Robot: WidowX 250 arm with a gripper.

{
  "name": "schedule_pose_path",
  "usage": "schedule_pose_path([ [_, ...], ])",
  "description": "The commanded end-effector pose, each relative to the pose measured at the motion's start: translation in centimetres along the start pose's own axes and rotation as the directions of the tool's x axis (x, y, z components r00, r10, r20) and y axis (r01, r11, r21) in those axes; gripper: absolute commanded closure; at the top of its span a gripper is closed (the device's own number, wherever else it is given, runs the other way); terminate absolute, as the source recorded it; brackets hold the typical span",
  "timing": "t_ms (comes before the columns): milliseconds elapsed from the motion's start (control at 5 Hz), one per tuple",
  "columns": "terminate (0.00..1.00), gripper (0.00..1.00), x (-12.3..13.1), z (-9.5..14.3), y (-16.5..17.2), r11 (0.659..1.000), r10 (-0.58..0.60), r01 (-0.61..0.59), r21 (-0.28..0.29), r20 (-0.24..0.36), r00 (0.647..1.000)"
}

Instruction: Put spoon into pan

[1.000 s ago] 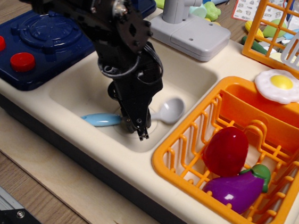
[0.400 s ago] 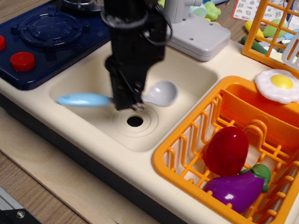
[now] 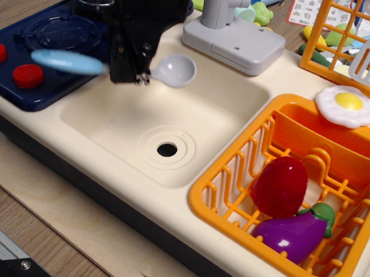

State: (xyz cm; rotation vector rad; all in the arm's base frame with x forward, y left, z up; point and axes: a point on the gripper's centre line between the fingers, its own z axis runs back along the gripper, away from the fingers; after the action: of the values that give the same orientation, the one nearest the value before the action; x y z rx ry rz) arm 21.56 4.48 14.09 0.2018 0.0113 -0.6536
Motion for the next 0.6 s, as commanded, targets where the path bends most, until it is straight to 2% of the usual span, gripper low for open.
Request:
schedule_pose_path([
  [0, 0.0, 1.0, -1.5, 2.6, 4.1, 0.988, -0.08, 0.08, 0.132, -0.005, 0.997],
  [400, 0.0, 1.0, -3.4, 3.3, 10.6, 0.957, -0.23, 0.229, 0.176, -0.018, 0.973],
])
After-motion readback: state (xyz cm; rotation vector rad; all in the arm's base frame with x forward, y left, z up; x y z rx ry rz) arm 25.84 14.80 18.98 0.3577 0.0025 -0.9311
